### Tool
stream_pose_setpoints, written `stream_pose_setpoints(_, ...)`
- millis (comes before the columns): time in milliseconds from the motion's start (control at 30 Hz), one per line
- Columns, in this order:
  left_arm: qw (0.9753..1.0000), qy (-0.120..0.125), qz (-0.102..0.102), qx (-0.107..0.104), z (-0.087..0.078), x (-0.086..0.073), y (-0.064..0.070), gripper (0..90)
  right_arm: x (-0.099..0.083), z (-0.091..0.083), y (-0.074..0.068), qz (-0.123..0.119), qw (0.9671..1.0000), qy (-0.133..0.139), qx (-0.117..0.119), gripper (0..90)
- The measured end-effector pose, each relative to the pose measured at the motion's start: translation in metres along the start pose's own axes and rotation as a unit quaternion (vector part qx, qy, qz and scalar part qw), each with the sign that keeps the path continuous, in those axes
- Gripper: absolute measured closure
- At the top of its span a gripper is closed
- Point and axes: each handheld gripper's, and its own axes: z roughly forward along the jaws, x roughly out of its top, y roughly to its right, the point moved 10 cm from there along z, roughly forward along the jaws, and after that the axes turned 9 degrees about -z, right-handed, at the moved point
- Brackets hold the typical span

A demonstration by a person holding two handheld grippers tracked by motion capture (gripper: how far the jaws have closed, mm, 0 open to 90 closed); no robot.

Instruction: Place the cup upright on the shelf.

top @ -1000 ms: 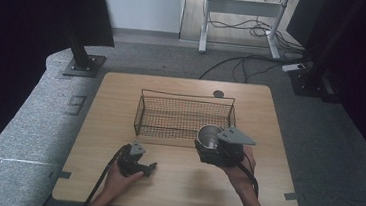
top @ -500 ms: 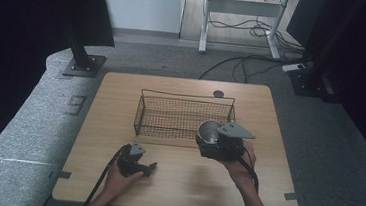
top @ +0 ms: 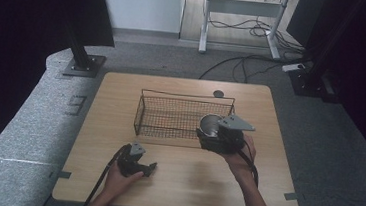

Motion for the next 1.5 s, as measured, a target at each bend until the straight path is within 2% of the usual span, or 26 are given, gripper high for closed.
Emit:
stream_pose_setpoints(1033, 1.0, 0.0, 0.0, 0.0, 0.0, 0.0, 0.0, 13.7, 0.008, 0.024, 0.023, 0.014, 0.9997, -0.014, -0.015, 14.2)
stream_pose_setpoints(1500, 1.0, 0.0, 0.0, 0.0, 0.0, 0.0, 0.0, 13.7, 0.01, 0.043, 0.032, 0.021, 0.9992, -0.024, -0.023, 14.2)
